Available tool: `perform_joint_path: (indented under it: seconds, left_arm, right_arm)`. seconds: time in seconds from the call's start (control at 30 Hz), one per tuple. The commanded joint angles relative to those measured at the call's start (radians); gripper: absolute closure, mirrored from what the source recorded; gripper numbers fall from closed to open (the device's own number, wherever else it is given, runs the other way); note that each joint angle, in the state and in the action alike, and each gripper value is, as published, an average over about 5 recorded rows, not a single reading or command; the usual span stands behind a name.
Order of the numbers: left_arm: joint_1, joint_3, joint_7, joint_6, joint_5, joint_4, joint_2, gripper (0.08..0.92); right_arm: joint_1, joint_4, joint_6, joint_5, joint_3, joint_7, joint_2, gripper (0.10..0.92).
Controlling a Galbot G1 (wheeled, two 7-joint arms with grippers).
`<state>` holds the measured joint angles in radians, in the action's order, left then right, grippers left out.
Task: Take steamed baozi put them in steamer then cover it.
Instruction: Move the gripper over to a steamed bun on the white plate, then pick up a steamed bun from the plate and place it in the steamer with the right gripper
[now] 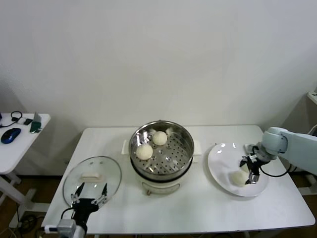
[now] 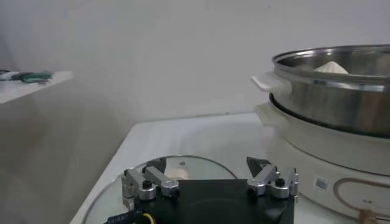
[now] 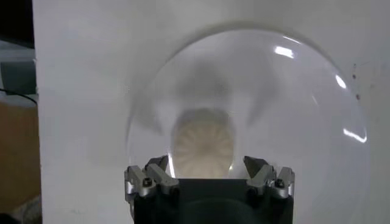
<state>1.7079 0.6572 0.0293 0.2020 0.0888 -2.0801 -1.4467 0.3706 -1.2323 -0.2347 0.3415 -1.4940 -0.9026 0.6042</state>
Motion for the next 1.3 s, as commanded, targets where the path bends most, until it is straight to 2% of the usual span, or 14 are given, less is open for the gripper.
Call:
perform_joint_path:
  seconds: [0.03,0.23,0.5,0.73,1.03,1.3]
  left_arm:
    - [-0.003,0.004,0.0,0.002,0.003,0.003,0.004,0.177]
    - [-0.012,0.005,0.0,0.005,0.005,0.01,0.006,0.177]
    - [-0.025,0.001,0.0,0.007,0.006,0.019,0.006,0.177]
    - [-0.023,-0.009,0.0,0.004,0.005,0.026,0.004,0.177]
    - [-0.017,-0.016,-0.001,0.003,-0.008,0.021,0.004,0.177]
    - [-0.007,-0.009,-0.004,-0.001,-0.02,0.009,0.01,0.177]
  right_arm:
    - [-0.089,0.078,0.001,-0.027,0.075,0.0,0.04,0.203]
    - [-0.086,0.072,0.003,-0.024,0.072,-0.014,0.045,0.219]
    - [-0.051,0.059,0.009,-0.012,0.046,-0.03,0.052,0.345]
    - [0.098,0.044,0.056,0.002,-0.056,-0.072,0.077,0.38]
    - [0.58,-0.029,0.273,0.099,-0.256,-0.156,0.246,0.381]
    - [0.786,-0.164,0.541,0.0,-0.132,-0.184,0.442,0.381]
